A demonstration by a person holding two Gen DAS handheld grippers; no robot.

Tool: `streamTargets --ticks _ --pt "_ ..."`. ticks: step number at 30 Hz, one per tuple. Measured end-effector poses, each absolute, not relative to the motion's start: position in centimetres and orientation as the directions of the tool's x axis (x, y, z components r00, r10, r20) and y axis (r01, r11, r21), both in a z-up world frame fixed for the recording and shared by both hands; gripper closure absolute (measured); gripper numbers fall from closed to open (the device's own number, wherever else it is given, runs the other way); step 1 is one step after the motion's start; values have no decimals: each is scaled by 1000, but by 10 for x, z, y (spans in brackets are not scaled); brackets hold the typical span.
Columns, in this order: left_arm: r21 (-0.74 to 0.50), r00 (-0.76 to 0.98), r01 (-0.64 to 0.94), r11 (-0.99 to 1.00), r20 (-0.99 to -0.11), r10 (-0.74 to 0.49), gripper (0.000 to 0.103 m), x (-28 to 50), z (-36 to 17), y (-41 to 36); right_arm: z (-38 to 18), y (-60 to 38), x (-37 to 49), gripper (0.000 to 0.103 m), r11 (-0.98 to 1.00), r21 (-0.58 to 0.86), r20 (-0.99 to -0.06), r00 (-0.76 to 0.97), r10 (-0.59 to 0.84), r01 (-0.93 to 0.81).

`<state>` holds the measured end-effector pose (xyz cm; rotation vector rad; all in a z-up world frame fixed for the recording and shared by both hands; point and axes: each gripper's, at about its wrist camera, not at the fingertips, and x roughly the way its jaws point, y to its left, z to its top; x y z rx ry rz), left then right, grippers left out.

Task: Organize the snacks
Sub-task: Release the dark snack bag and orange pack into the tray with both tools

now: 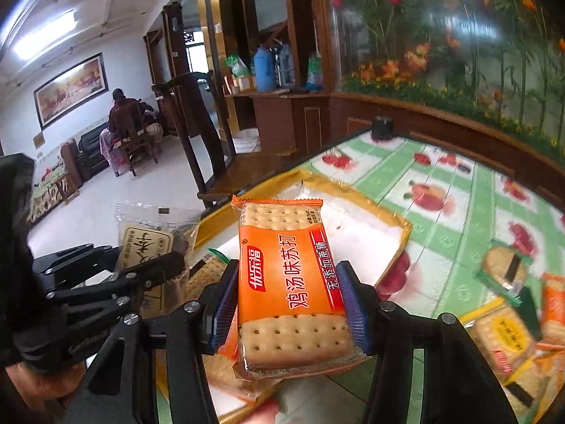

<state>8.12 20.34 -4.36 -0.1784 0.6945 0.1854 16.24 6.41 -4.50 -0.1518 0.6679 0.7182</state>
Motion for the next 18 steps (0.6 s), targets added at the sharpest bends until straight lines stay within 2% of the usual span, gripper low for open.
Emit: streamTargets --ticks 7,18 --pt "-84 738 -239 967 -664 124 68 86 -51 209 -67 74 182 48 751 133 -644 520 561 -646" --pt "-59 720 -260 964 -677 153 68 92 -56 213 -76 88 193 48 754 120 -665 511 544 -646"
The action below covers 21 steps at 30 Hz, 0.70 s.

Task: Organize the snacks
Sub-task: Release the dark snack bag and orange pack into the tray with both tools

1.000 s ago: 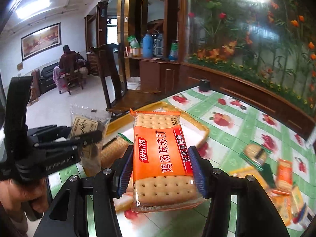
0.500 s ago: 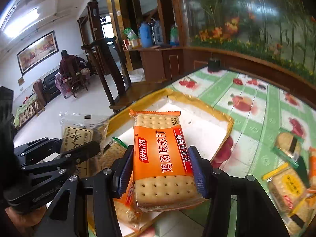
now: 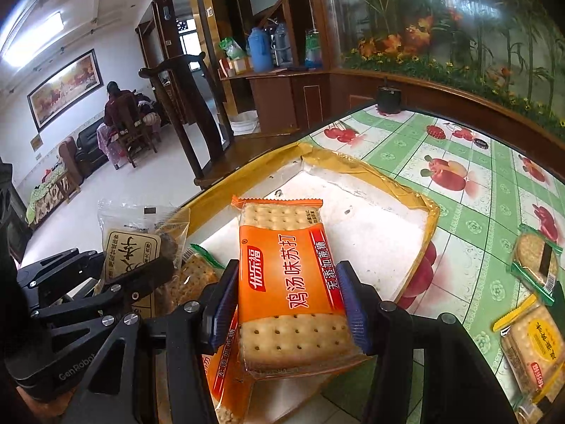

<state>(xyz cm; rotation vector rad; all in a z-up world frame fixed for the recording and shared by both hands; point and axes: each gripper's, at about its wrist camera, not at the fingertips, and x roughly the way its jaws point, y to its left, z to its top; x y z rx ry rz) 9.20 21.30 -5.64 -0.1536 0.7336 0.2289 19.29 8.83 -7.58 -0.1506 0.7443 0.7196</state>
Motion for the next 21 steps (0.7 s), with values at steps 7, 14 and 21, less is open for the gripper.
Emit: streamTargets --ticks 7,14,21 --pt "-41 720 -272 961 -671 175 68 90 -53 212 -75 90 193 48 758 107 -665 520 536 -644" --pt "7 694 -299 954 -685 223 62 90 -52 211 -72 87 191 47 764 100 -659 533 530 -637" --pt "13 710 -349 937 -649 273 14 82 -36 213 -60 66 184 29 785 87 -635 573 518 -613"
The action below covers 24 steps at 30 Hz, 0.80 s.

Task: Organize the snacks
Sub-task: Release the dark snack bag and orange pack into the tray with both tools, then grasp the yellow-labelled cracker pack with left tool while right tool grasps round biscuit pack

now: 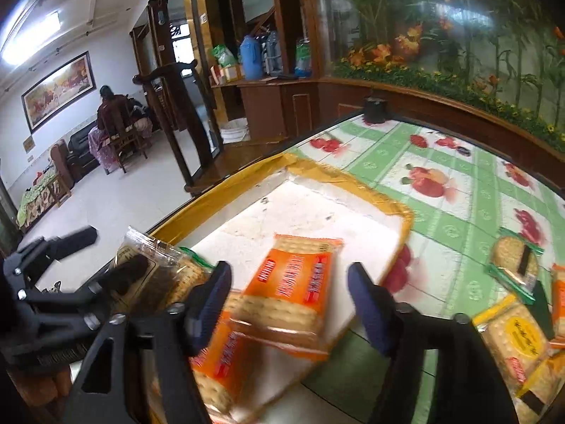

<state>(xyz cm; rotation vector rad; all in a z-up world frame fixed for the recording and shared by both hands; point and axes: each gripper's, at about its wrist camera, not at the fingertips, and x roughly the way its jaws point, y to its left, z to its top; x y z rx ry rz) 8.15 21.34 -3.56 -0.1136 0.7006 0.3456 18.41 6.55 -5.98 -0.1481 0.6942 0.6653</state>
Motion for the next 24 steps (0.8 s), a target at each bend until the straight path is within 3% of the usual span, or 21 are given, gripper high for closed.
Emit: streamTargets --ticks 11,19,24 --pt "-8 745 -220 975 -647 163 14 89 -24 154 -54 -49 176 27 866 124 -625 640 447 -484" --pt "-22 735 -36 999 -677 12 14 116 -30 83 -62 -158 162 16 934 137 -644 687 337 -329" --pt "-72 682 101 992 -721 -122 14 139 -38 41 -71 -190 167 10 921 149 -666 652 363 -361"
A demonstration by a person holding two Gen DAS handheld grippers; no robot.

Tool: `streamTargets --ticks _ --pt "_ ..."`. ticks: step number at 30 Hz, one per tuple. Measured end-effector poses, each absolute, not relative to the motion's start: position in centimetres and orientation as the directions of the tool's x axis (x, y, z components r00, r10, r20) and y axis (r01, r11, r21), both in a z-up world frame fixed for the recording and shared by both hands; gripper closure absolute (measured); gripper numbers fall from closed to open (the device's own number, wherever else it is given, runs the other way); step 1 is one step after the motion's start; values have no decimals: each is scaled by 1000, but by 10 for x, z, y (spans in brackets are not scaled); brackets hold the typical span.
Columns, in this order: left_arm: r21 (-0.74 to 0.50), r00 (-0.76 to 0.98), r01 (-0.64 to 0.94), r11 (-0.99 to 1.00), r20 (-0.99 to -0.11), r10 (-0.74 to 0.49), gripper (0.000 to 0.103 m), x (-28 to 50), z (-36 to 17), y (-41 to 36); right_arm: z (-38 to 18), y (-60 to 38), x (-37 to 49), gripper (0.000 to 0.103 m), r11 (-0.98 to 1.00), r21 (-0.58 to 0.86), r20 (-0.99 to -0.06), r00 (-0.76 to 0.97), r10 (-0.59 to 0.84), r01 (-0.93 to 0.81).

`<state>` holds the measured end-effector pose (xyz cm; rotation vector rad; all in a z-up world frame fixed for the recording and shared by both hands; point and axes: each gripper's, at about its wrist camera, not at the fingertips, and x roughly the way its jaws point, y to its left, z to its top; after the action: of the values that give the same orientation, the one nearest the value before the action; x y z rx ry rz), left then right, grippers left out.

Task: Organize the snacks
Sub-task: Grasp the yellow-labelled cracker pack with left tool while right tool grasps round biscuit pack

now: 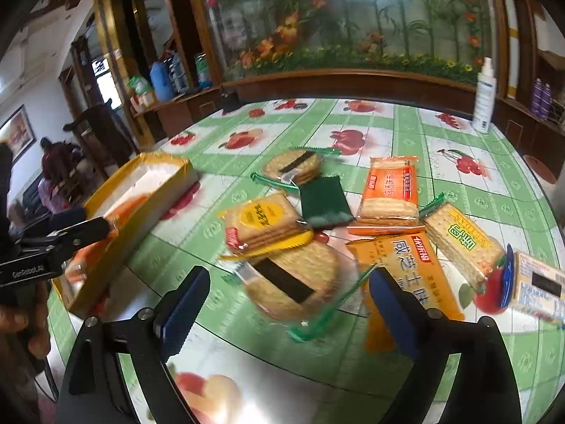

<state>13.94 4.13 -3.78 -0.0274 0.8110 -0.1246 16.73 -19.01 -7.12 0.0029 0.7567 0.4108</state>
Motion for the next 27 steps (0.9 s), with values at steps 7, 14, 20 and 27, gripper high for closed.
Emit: streamTargets --ticks 7,14,20,27 --pt "-157 609 108 982 -770 -190 14 171 -47 15 -78 -179 187 6 860 102 -691 587 423 -500" --pt "-272 527 16 962 -815 -240 14 209 -61 1 -97 -162 200 5 833 64 -745 529 406 -550" --pt "-277 469 -22 961 -851 -235 14 230 -79 -25 -114 -155 191 7 810 77 -794 455 402 -582" --pt "-224 449 -20 974 -873 -192 1 248 -88 -40 -112 -174 187 10 824 189 -765 446 464 -534"
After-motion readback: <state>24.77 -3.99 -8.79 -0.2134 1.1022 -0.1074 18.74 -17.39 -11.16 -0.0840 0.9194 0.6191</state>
